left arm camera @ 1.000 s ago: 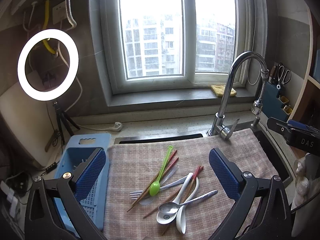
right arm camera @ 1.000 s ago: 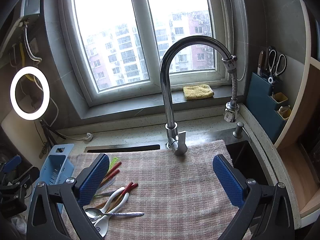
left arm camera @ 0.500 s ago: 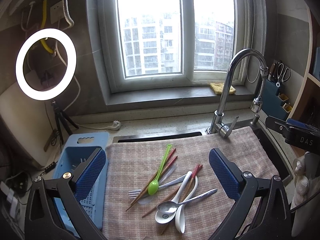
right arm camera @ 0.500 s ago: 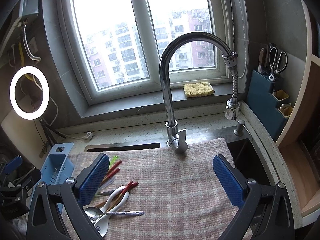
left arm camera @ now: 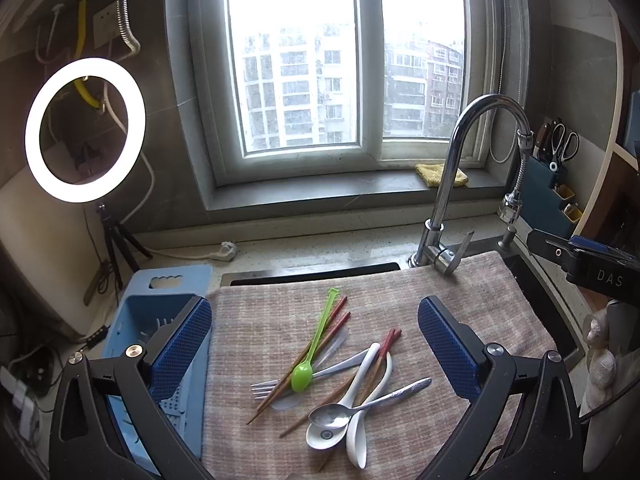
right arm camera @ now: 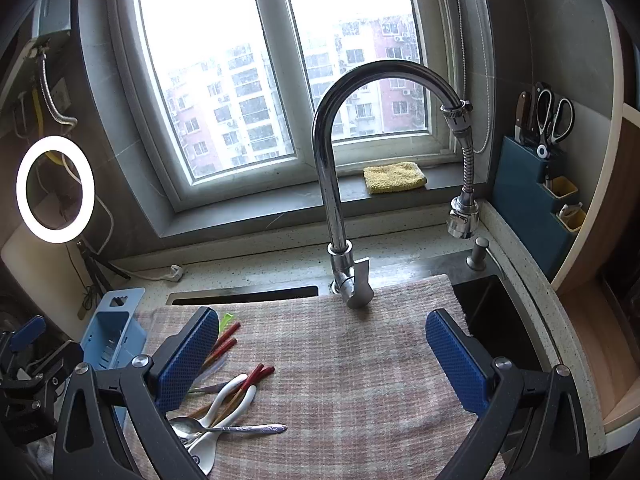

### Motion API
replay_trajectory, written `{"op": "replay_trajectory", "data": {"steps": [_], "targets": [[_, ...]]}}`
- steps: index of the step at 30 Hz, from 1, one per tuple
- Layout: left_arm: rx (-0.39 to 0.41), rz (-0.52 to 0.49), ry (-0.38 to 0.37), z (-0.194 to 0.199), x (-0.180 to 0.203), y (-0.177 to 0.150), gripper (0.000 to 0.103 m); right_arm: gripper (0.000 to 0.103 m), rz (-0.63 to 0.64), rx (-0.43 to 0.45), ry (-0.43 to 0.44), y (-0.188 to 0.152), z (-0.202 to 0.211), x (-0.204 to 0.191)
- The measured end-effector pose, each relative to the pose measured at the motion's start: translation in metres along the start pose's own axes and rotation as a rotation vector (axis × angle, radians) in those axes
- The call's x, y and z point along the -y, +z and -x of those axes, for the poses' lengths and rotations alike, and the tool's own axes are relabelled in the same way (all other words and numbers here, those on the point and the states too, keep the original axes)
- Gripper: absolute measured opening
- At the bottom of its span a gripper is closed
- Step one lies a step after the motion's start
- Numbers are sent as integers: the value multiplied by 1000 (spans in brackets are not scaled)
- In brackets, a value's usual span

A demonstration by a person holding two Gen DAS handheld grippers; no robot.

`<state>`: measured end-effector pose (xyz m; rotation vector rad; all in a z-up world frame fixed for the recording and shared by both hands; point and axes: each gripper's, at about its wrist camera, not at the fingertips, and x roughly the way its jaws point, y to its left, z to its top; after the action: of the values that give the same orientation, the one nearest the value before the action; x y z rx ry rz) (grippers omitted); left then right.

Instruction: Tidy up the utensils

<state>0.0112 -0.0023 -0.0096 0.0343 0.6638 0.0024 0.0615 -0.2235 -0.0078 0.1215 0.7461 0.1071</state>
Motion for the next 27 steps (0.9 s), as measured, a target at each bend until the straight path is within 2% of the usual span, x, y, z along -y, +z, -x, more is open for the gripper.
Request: {"op": "replay_trajectory", "data": {"steps": [27], "targets": [[-37, -11, -9, -12, 4, -1, 102, 102, -17, -40, -6, -7, -12, 6]]}}
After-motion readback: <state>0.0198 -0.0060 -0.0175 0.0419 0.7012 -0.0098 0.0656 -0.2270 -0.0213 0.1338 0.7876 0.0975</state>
